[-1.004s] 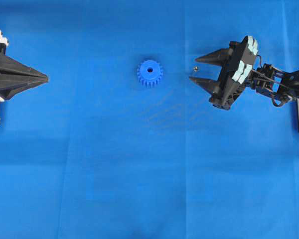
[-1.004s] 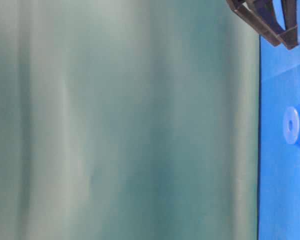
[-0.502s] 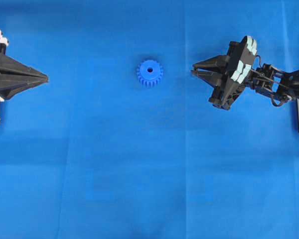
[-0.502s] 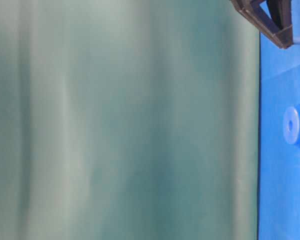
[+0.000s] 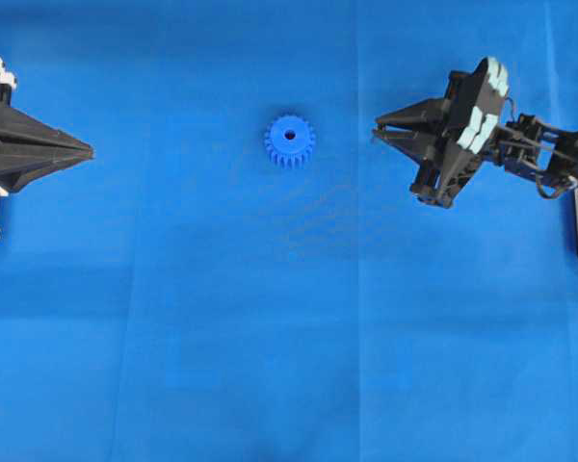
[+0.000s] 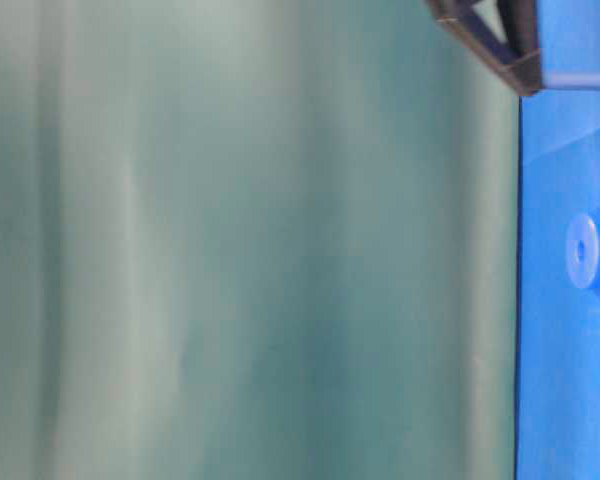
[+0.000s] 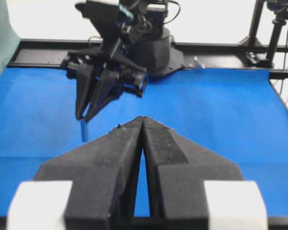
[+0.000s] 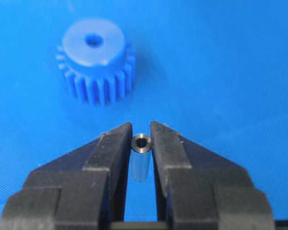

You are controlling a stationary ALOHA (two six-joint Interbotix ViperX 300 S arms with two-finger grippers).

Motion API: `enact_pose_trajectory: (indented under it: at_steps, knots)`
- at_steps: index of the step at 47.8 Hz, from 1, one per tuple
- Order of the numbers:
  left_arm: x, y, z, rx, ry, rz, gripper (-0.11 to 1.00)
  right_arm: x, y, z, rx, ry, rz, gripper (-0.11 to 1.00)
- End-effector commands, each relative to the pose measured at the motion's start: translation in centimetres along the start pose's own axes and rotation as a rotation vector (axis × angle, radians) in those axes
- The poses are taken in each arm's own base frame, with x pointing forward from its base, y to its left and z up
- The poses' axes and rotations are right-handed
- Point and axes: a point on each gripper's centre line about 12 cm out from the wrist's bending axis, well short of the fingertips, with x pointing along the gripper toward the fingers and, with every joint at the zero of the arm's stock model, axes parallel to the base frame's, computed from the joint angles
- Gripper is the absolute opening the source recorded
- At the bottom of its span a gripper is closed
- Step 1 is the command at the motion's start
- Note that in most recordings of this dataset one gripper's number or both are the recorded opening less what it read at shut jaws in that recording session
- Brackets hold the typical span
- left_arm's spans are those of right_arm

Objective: Insert the shaft placed at a random location into the center hole of the small gear at another random location.
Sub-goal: 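Close the right gripper on the upright silver shaft and lift it, then carry the shaft with the right gripper over the blue gear's hole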

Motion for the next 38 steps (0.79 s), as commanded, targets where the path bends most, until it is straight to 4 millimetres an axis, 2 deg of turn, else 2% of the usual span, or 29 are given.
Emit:
enact_pose_trajectory:
  at_steps: [1,10,30,38]
  knots:
    - [0.2,0.0,0.3,0.000,-0.008,-0.002,0.00,-0.4,0.4,2.1,0.004,-0.037,0.016,0.03]
    - [0.2,0.0,0.2,0.000,-0.006,-0.002,0.00,-0.8,0.7,3.1,-0.011,-0.037,0.030,0.03]
    - [0.1,0.0,0.3,-0.002,-0.008,-0.002,0.00,-0.7,0.7,3.1,-0.011,-0.034,0.030,0.03]
    - [0.2,0.0,0.2,-0.002,-0.006,-0.002,0.00,0.1,1.2,3.9,-0.011,-0.048,0.040,0.03]
